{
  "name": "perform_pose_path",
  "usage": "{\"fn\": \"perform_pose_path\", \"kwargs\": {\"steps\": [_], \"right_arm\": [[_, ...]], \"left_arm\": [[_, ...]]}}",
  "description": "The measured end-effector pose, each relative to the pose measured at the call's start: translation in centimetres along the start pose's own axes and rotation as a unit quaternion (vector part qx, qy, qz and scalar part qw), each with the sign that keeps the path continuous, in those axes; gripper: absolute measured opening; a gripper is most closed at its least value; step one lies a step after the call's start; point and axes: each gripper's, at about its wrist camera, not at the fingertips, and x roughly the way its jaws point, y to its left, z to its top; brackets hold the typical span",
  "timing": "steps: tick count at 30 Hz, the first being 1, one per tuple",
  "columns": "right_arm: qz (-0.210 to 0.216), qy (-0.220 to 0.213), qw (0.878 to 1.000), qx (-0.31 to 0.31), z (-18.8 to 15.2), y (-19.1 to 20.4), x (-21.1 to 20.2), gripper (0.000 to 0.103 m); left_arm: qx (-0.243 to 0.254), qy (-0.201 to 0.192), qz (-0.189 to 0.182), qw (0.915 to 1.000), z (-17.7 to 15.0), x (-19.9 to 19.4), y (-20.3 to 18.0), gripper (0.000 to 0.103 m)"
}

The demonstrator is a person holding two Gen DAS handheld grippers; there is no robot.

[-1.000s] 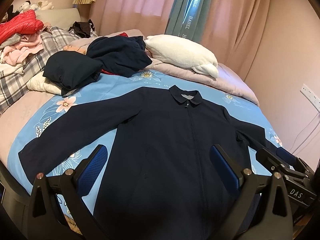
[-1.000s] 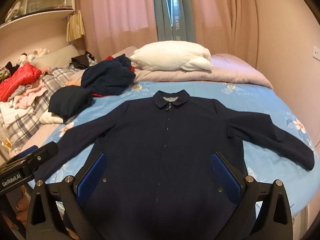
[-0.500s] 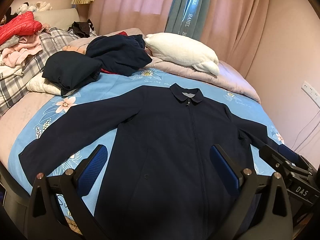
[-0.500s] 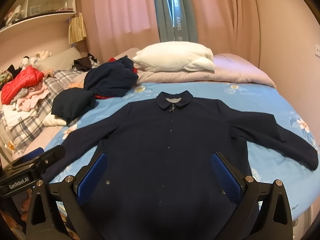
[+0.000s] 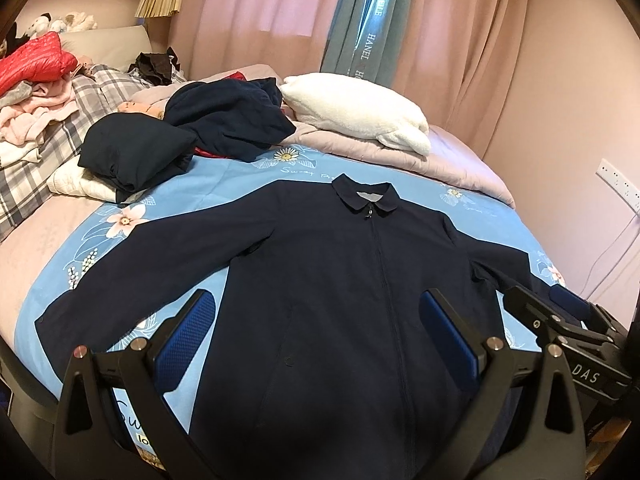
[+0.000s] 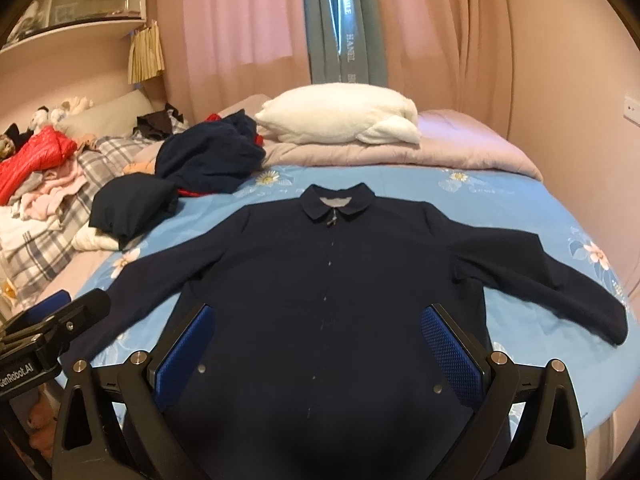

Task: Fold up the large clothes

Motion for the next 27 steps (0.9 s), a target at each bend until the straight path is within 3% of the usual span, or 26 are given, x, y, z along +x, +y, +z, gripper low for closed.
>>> {"fn": "perform_pose_path", "kwargs": {"steps": [27], "right_arm": [[0.009,-0.005,1.0,-0.003,0.0,0.0,-0.3,0.102]], "left_arm": [[-0.022,-0.022,0.007,0.9995,0.6,-1.3,0.6,0.1]]}}
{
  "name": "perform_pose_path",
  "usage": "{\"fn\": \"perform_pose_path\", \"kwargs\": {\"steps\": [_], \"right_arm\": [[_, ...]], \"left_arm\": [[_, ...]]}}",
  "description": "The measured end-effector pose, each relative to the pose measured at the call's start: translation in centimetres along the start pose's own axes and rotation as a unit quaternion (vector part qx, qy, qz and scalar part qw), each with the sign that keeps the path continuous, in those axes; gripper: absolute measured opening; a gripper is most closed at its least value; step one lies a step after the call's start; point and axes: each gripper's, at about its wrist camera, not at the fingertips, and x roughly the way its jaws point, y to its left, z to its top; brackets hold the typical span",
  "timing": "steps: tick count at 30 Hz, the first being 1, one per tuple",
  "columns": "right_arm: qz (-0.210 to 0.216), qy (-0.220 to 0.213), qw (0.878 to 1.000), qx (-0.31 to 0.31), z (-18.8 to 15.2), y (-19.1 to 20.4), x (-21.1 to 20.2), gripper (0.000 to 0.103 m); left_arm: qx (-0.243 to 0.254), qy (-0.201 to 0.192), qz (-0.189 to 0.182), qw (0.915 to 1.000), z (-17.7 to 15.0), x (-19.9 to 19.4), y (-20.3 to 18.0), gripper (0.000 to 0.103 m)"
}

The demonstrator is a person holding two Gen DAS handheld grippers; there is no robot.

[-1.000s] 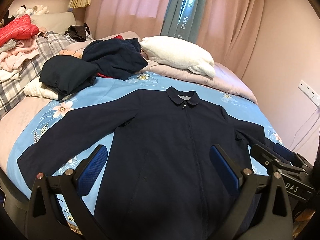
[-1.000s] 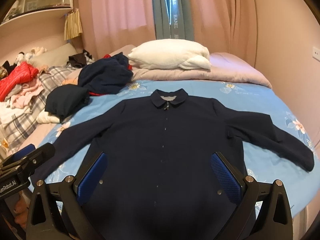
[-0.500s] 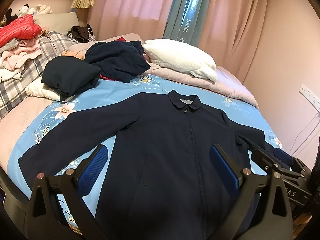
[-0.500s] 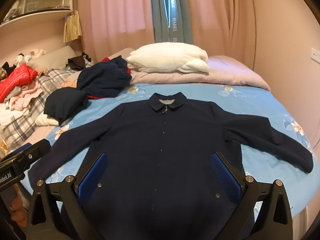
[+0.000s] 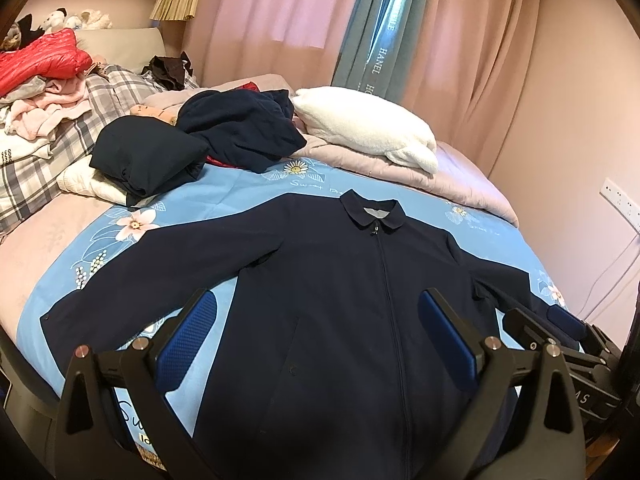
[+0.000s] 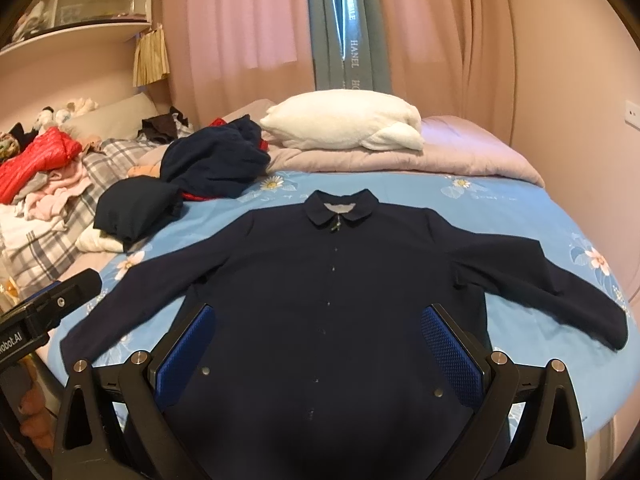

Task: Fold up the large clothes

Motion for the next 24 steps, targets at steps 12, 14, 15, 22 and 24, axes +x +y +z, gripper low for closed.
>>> {"fn": "perform_pose_path", "kwargs": {"steps": [12,14,15,22,24], "right_arm": [[0.008,-0.004,1.0,-0.002,0.0,0.3,-0.3,0.102],[0.01,-0.004,1.0,-0.001,0.0,0.2,-0.3,0.102],[0.011,-0.004,1.0,-0.001,0.0,0.2,-0.3,0.102],[0.012,-0.005,1.0,0.001,-0.1,0.1,-0.4,0.102],[0.014,-0.007,1.0,0.001,-0.1,0.2,-0.4,0.102]], "left_arm": [[-0.002,0.0,0.006,1.0,0.0,-0.4,0.2,0.1],[-0.004,0.002,0.01,0.9999,0.0,-0.3,0.2,0.1],[-0.006,0.002,0.012,0.9999,0.0,-0.3,0.2,0.1],[-0.025,0.003,0.027,0.9993,-0.1,-0.5,1.1,0.1],[-0.029,0.001,0.031,0.9991,-0.1,-0.6,1.4,0.1]]}}
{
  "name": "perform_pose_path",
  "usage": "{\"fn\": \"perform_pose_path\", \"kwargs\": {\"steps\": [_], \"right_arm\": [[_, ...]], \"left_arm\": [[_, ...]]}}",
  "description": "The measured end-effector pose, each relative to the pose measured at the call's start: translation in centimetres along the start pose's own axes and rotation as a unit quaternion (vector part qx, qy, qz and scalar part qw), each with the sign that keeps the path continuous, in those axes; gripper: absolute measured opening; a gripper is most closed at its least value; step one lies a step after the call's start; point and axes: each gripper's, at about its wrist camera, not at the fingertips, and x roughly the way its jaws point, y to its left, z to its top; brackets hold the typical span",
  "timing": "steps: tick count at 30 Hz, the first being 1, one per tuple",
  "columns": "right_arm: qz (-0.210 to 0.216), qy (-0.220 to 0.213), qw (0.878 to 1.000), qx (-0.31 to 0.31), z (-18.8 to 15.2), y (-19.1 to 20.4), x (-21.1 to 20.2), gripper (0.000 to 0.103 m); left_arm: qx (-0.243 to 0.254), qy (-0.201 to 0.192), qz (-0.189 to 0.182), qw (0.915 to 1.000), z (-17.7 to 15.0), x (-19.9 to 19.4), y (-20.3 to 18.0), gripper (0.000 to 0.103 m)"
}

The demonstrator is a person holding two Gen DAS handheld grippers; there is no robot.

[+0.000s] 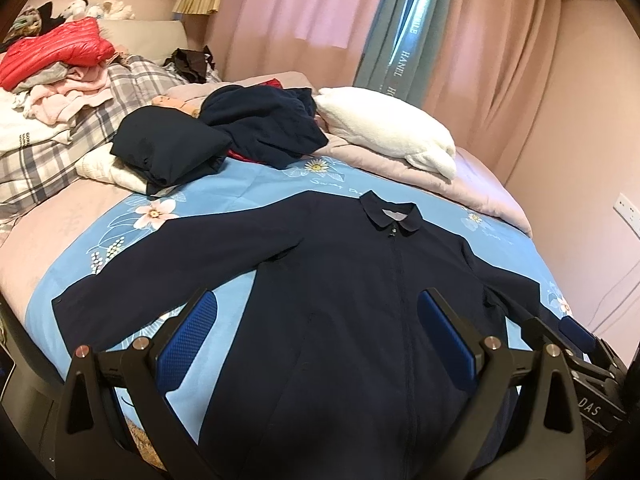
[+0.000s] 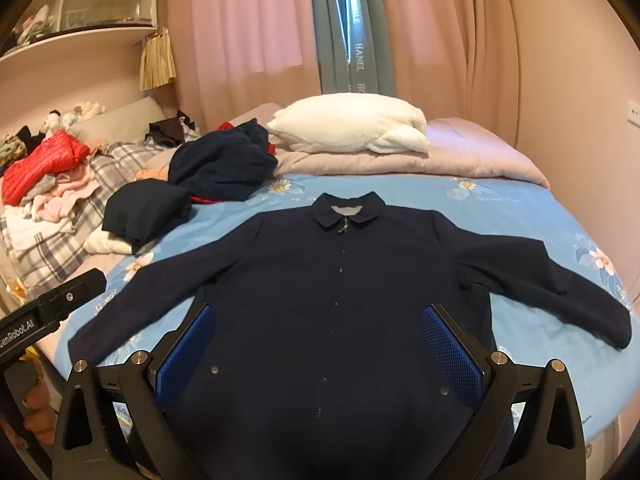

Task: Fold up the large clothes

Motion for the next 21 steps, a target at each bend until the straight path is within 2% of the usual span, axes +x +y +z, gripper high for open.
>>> {"fn": "perform_pose_path", "kwargs": {"steps": [15,21], "right_arm": [[0.015,-0.001,1.0,-0.018,0.3,1.7,0.6,0.102],[0.021,0.002,0.999,-0.025,0.3,2.4,1.0,0.102]], "left_arm": [[-0.044,-0.008,0.032,0.9985,0.0,-0.4,3.3,0.1],[-0.098,-0.005,0.062,0.9932,-0.2,-0.2,6.4,0.1]]}}
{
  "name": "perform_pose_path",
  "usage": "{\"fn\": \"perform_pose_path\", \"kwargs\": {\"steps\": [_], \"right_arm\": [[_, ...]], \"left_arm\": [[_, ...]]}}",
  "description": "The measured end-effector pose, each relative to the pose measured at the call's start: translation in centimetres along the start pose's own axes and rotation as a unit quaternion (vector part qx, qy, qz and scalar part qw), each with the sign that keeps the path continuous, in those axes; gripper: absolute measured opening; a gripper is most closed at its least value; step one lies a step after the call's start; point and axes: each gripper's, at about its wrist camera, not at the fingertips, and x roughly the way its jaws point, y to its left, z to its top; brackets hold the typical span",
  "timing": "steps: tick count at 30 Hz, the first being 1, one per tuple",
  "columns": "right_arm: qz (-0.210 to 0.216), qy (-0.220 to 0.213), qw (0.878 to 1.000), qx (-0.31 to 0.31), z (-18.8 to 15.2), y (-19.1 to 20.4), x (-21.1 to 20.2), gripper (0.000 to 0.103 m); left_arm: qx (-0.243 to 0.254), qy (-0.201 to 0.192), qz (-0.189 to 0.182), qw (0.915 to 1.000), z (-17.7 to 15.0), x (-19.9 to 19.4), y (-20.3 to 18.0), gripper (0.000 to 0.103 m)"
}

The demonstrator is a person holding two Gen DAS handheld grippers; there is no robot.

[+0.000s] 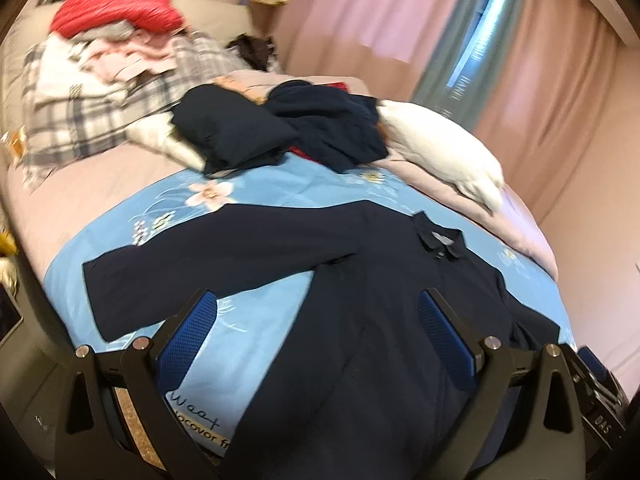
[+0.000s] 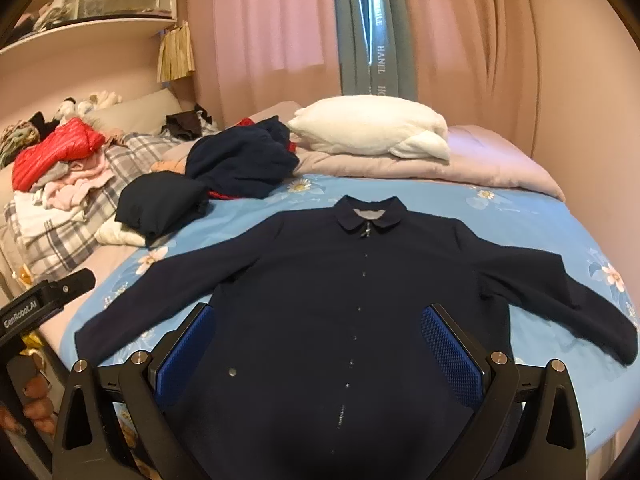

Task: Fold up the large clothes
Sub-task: 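Move the left gripper to the jacket sleeve cuff and close on it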

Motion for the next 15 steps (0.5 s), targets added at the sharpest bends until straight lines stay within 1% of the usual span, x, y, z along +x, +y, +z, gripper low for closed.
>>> {"fn": "perform_pose_path", "kwargs": {"steps": [4,8,11,15], "right_arm": [[0.006,0.004,1.0,-0.003,0.0,0.6,0.5,0.102],[0.012,0.01,1.0,-0.006,0.0,1.1,1.0,0.102],[0.014,0.014,1.0,-0.01,-0.1,1.5,1.3,0.102],[0.018,0.017,1.0,-0.012,-0.1,1.8,1.6,0.102]], "left_arm": [[-0.04,0.001,0.032,0.9987,0.3,0.7,2.6,0.1],[-0.096,0.003,0.067,0.9932,0.5,1.5,6.1,0.1],[-0.15,0.007,0.095,0.984,0.5,2.4,9.3,0.099],[-0.221,0.01,0.126,0.9669,0.2,3.5,13.6,0.096]]}}
